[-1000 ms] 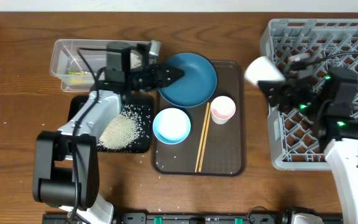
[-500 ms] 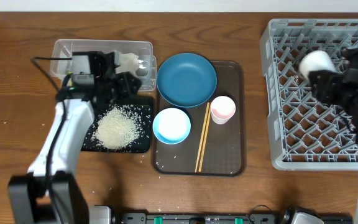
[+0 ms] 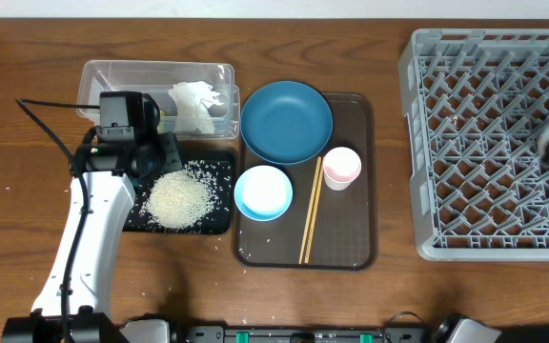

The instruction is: Sort waste into correct bins and load items into the dishwasher rack

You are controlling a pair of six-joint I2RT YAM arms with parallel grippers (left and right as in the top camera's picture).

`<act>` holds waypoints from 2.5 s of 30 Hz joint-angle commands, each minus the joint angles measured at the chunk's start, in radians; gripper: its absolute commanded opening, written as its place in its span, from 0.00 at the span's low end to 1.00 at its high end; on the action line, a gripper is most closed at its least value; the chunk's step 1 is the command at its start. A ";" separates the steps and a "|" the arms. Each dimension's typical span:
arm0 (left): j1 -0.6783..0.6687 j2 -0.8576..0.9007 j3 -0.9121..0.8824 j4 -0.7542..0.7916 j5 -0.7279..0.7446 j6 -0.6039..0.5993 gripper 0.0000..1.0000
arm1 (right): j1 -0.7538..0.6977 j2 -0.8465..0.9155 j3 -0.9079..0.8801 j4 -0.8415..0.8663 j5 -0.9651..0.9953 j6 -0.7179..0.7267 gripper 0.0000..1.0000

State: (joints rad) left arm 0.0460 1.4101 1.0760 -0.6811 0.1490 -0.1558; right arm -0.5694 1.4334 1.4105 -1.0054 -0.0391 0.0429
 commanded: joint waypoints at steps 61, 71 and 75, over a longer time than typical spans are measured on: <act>-0.438 0.029 0.063 0.301 0.027 0.016 0.59 | 0.062 0.303 0.357 -0.100 -0.387 -0.178 0.92; -0.626 0.241 0.063 0.469 0.068 -0.113 0.60 | 0.281 0.306 0.356 -0.113 -0.325 -0.202 0.92; -0.664 0.318 0.063 0.517 0.137 -0.185 0.60 | 0.314 0.306 0.356 -0.114 -0.274 -0.201 0.92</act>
State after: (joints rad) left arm -0.5972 1.6897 1.1198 -0.1776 0.2279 -0.2626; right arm -0.2741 1.7412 1.7569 -1.1168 -0.3614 -0.1429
